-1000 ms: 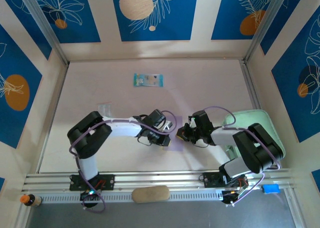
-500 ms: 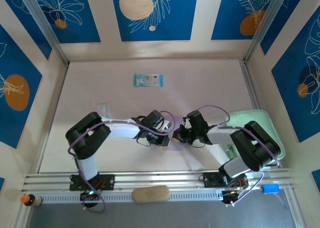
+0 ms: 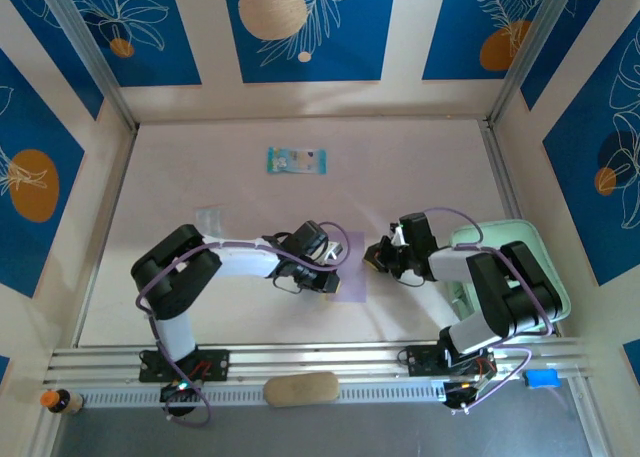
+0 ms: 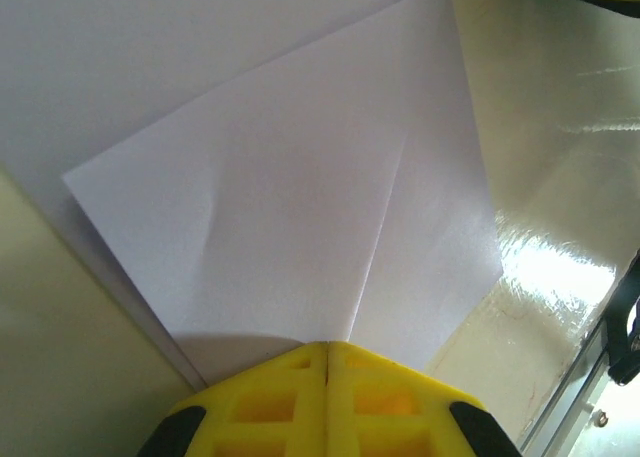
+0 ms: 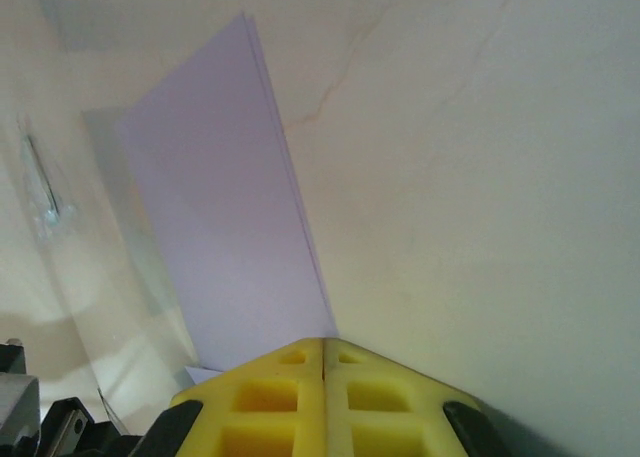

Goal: Fold a paper plane with a square sheet of paper (pick it up from the middle)
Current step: Fold the triangle a second time at the center of the table.

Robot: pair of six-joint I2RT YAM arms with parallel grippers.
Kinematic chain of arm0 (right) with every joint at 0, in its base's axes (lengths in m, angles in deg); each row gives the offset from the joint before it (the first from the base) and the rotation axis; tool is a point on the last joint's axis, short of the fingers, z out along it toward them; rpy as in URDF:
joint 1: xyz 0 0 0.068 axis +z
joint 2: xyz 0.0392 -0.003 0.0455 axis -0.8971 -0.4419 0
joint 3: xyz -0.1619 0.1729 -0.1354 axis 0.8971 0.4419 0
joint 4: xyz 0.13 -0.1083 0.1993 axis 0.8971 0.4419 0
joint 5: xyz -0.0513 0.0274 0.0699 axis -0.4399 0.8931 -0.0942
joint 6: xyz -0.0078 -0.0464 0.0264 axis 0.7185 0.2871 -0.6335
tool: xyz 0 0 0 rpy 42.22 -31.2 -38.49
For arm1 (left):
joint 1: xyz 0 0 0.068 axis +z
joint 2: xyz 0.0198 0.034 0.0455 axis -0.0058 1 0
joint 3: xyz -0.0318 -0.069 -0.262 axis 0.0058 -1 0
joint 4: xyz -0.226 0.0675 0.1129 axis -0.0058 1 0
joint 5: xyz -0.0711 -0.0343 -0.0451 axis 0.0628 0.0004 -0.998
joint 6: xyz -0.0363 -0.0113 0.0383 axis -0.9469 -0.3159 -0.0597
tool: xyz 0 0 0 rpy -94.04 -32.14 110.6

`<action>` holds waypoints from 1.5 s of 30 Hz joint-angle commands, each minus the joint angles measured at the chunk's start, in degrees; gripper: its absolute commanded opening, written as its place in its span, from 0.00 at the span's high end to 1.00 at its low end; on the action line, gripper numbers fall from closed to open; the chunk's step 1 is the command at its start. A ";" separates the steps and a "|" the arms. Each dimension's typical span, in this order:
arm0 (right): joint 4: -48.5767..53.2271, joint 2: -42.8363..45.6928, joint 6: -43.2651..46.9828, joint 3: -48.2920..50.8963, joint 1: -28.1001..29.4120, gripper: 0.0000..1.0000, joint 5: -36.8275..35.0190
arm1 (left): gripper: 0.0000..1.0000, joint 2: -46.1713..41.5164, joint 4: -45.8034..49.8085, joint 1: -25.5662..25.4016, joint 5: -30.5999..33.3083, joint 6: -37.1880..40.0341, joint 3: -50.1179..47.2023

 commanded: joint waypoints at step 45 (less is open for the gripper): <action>23.55 24.41 -7.46 2.79 15.64 0.67 -8.28 | 0.88 0.46 10.15 2.80 1.40 5.03 7.35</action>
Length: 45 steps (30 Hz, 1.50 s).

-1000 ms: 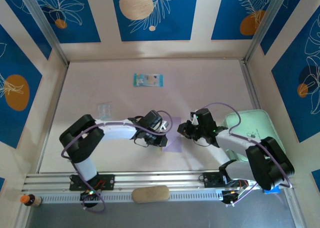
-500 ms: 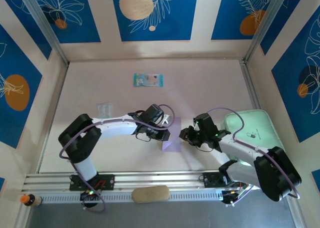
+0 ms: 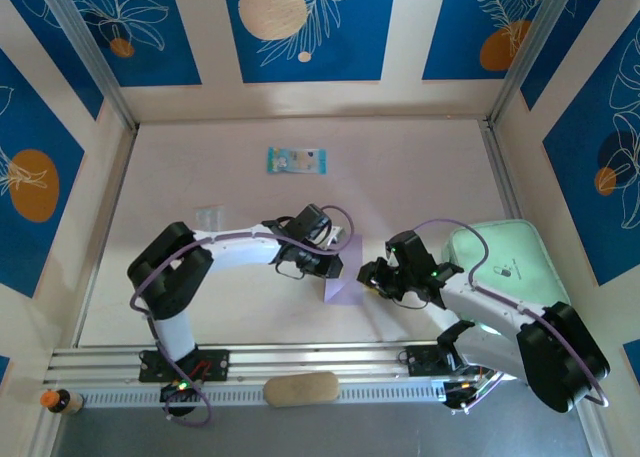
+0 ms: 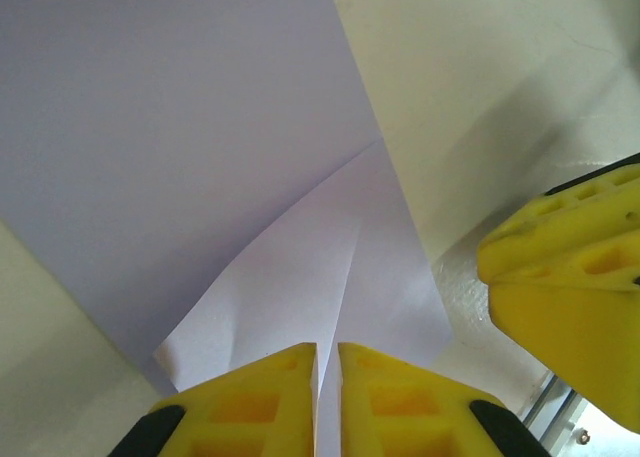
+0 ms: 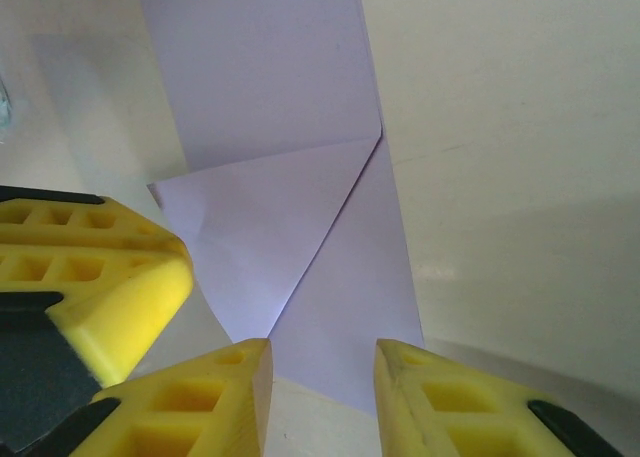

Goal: Fold a paper plane with a square sheet of paper (pick it up from the middle)
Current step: Fold the triangle a second time at the center of the table.

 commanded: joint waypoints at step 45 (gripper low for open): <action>-9.34 -16.53 2.77 -7.98 -2.40 0.54 6.16 | 0.94 2.04 -4.05 0.38 -1.73 -4.01 -8.18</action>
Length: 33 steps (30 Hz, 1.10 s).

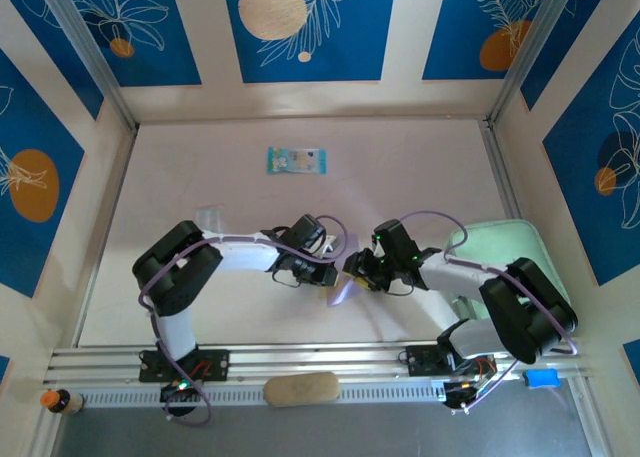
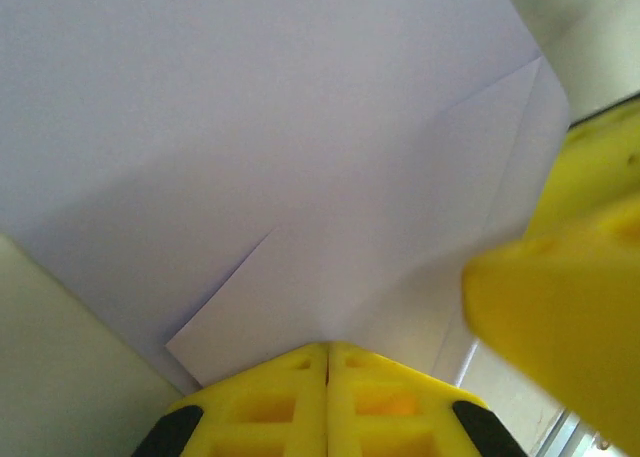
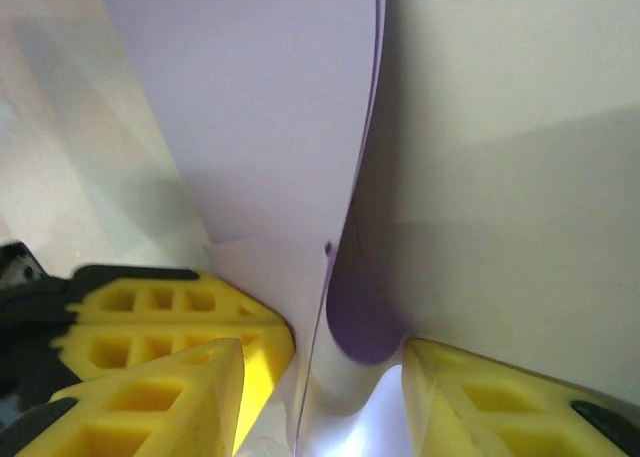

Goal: Fold a paper plane with a square sheet of paper (pick it up from the middle)
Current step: Fold the triangle a second time at the center of the table, then turn over the paper at the center of the table.

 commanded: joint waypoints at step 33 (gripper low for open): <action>-4.41 0.30 6.22 0.85 -6.09 0.93 5.46 | 0.83 -10.58 2.82 -0.01 4.06 -1.17 -2.89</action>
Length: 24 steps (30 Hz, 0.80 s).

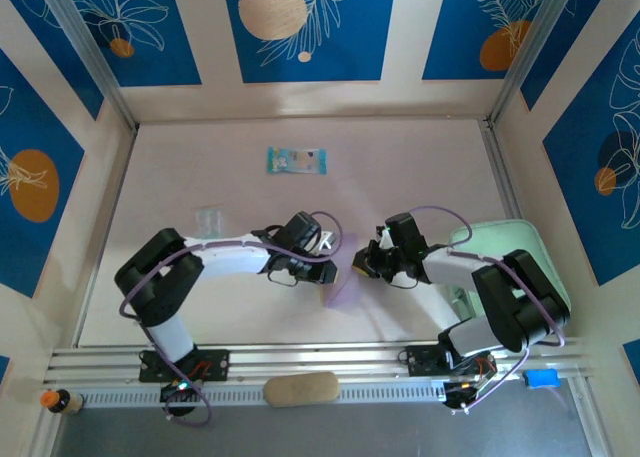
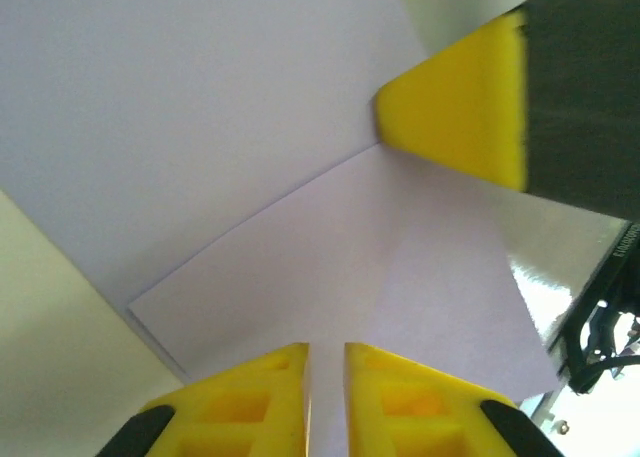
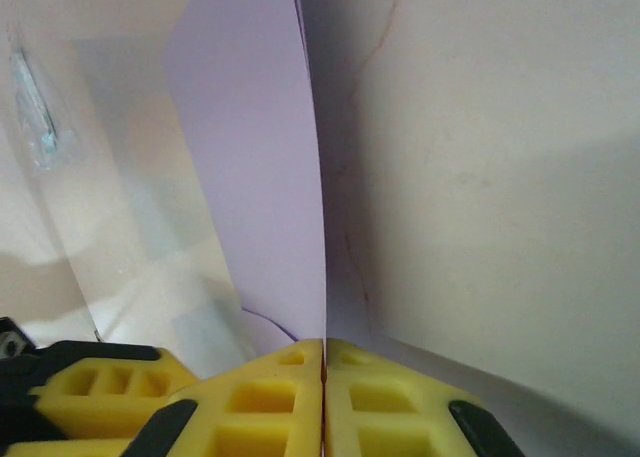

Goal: Fold a paper plane with a square sheet of paper (pick it up from the middle)
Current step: Turn over the paper at the center of the table.

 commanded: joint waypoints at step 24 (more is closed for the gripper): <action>66.42 10.00 7.07 -33.03 20.31 0.94 -55.92 | 0.42 -36.34 13.42 0.69 41.60 -0.54 -11.41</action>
